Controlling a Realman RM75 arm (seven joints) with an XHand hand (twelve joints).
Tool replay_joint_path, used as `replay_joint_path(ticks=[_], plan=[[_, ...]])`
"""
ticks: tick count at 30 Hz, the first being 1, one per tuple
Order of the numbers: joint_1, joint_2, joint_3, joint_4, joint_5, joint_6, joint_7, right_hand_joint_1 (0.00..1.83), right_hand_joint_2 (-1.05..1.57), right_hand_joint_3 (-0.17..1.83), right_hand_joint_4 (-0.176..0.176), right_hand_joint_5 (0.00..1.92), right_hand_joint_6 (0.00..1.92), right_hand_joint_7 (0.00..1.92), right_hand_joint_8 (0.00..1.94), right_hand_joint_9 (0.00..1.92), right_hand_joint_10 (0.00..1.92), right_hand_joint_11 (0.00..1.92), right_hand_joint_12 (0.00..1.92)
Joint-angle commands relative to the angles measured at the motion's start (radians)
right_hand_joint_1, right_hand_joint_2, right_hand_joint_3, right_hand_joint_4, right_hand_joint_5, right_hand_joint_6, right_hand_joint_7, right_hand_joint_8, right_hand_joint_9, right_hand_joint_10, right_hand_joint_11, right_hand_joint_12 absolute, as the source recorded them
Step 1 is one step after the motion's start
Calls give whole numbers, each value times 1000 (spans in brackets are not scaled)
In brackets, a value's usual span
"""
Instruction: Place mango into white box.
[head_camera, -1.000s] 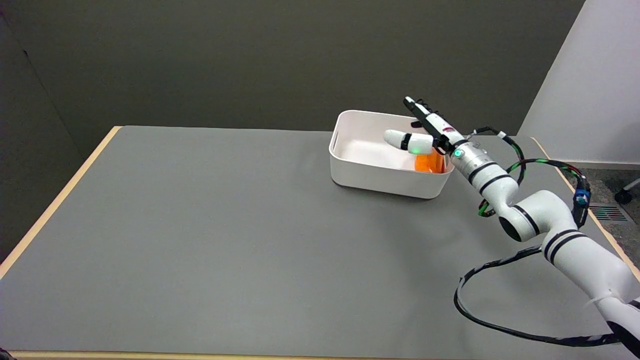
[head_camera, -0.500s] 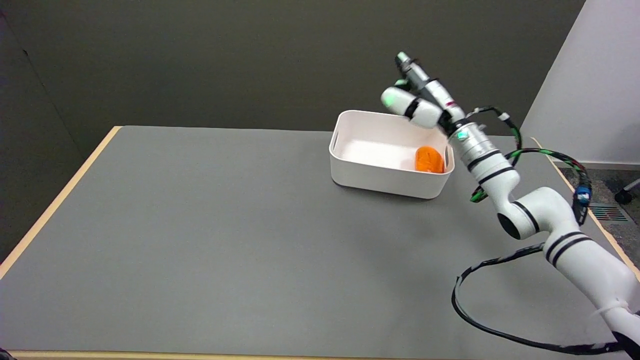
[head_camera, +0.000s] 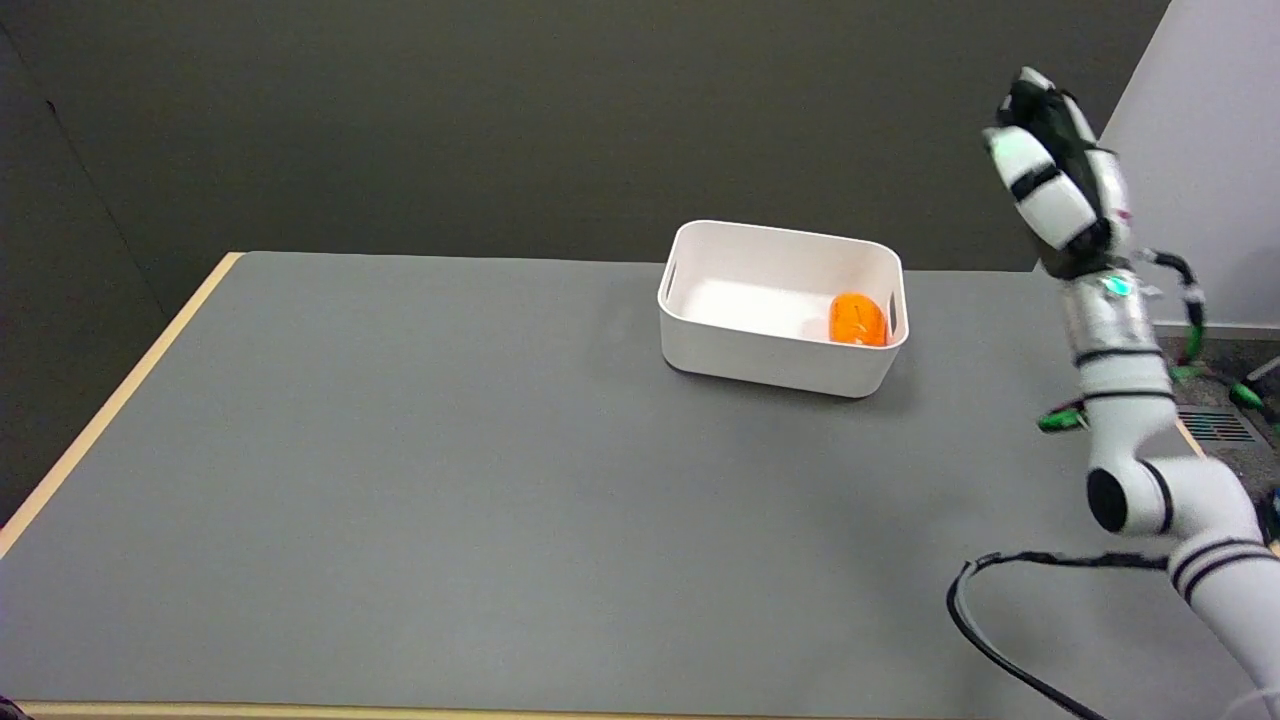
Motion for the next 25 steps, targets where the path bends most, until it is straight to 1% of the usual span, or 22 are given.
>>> replay_joint_path(ticks=[1, 5, 9, 13, 18, 22, 24, 25], plan=[[-225, -185, 181, 124, 352, -238, 99, 1174, 1238, 143, -176, 477, 1543, 809, 1501, 823, 1380, 697, 1921], [-241, -226, 130, 116, 351, -267, 99, 1179, 1209, 194, -176, 499, 1497, 809, 1531, 870, 1454, 779, 1921], [-265, -233, 28, 103, 351, -307, 99, 1183, 1196, 207, -176, 513, 1477, 818, 1525, 886, 1461, 805, 1921], [-283, -240, -40, 68, 351, -340, 99, 1186, 1183, 225, -176, 525, 1468, 823, 1521, 890, 1461, 807, 1921], [-295, -245, -78, 27, 359, -383, 99, 1186, 1175, 238, -176, 528, 1474, 823, 1519, 868, 1447, 775, 1921], [-297, -247, -100, 4, 357, -386, 99, 1184, 1165, 265, -175, 532, 1503, 810, 1525, 820, 1436, 683, 1921], [-297, -247, -105, -1, 359, -388, 99, 1167, 1175, 264, -150, 526, 1533, 791, 1537, 797, 1438, 654, 1921], [-297, -246, -105, 0, 358, -391, 100, 1163, 1173, 266, -149, 523, 1528, 787, 1531, 793, 1432, 651, 1913]])
